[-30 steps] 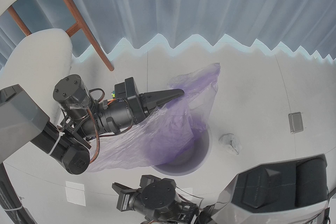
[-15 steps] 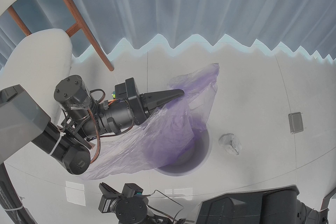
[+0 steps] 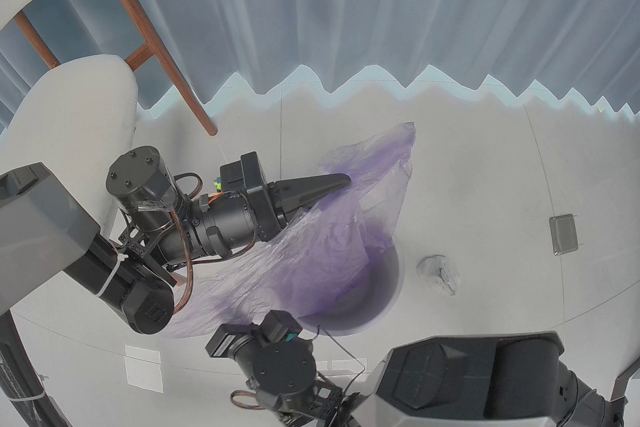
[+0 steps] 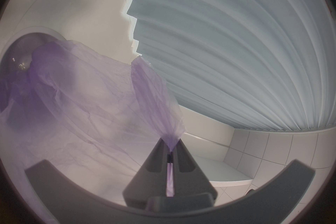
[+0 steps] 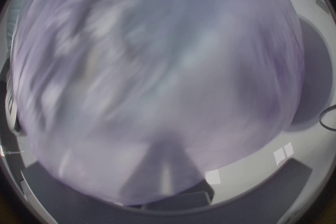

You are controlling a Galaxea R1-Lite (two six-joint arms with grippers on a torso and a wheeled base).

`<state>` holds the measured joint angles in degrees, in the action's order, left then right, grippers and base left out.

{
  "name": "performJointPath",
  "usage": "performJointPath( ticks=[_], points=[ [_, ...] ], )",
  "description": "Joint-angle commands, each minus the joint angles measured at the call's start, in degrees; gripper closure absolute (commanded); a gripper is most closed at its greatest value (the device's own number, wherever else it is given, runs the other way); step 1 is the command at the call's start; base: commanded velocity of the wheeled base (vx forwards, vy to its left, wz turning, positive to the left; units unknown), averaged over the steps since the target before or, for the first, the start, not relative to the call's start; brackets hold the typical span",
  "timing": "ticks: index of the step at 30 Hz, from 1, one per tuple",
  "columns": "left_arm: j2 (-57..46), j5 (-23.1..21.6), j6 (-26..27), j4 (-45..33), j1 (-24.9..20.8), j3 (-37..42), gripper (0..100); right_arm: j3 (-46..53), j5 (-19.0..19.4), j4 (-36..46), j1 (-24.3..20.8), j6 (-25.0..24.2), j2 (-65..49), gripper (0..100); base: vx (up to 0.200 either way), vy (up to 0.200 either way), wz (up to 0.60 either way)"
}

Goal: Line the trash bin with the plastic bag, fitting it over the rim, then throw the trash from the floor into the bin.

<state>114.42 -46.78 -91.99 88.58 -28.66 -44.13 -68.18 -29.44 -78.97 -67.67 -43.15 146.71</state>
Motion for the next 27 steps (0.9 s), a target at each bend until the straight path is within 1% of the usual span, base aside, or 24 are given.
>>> performJointPath(
  ticks=[1, 3, 6, 7, 10, 12, 15, 18, 23, 24, 27],
  points=[
    [0.54, 0.02, -0.03, 0.02, 0.01, 0.01, 100, 2.0, -1.06, -1.89, 3.07, 1.58, 0.68, 100, 0.0, 0.0, 0.0],
    [0.54, 0.02, -0.03, 0.02, 0.01, 0.01, 100, 2.79, -1.15, -2.86, 5.53, 1.85, -0.55, 100, 0.0, 0.0, 0.0],
    [0.54, 0.02, -0.03, 0.02, 0.01, 0.1, 100, 3.32, -1.06, -2.94, 7.73, 1.85, -1.25, 100, 0.0, 0.0, 0.0],
    [0.54, 0.02, -0.03, 0.02, 0.01, 0.18, 100, 3.93, -1.15, -2.94, 9.31, 1.76, -1.52, 100, 0.0, 0.0, 0.0],
    [0.63, 0.11, 0.06, 0.02, 0.01, 0.27, 100, 5.6, -1.15, -3.47, 11.33, 1.76, -1.78, 100, 0.0, 0.0, 0.0],
    [0.63, 0.02, 0.06, 0.02, 0.01, 0.27, 100, 6.13, -1.15, -4.0, 11.86, 1.85, -1.78, 100, 0.0, 0.0, 0.0],
    [0.63, 0.02, 0.14, 0.02, 0.01, 0.45, 100, 8.86, -1.15, -8.04, 13.71, 3.43, -1.61, 100, 0.0, 0.0, 0.0],
    [0.63, 0.11, 0.32, 0.02, 0.01, 1.5, 100, 11.76, -1.15, -10.5, 14.5, 3.6, -1.69, 100, 0.0, 0.0, 0.0],
    [0.63, 0.11, 1.81, -0.16, 0.01, 3.0, 100, 12.46, -1.15, -10.59, 15.64, 3.6, -2.22, 100, 0.0, 0.0, 0.0],
    [0.63, 0.11, 2.08, -0.25, 0.01, 3.17, 100, 12.55, -1.06, -10.41, 16.96, 3.6, -2.57, 100, 0.0, 0.0, 0.0],
    [0.72, 0.11, 2.17, -0.33, 0.01, 3.09, 100, 14.31, -1.06, -10.06, 16.78, 3.08, -3.1, 100, 0.0, 0.0, 0.0]
  ],
)
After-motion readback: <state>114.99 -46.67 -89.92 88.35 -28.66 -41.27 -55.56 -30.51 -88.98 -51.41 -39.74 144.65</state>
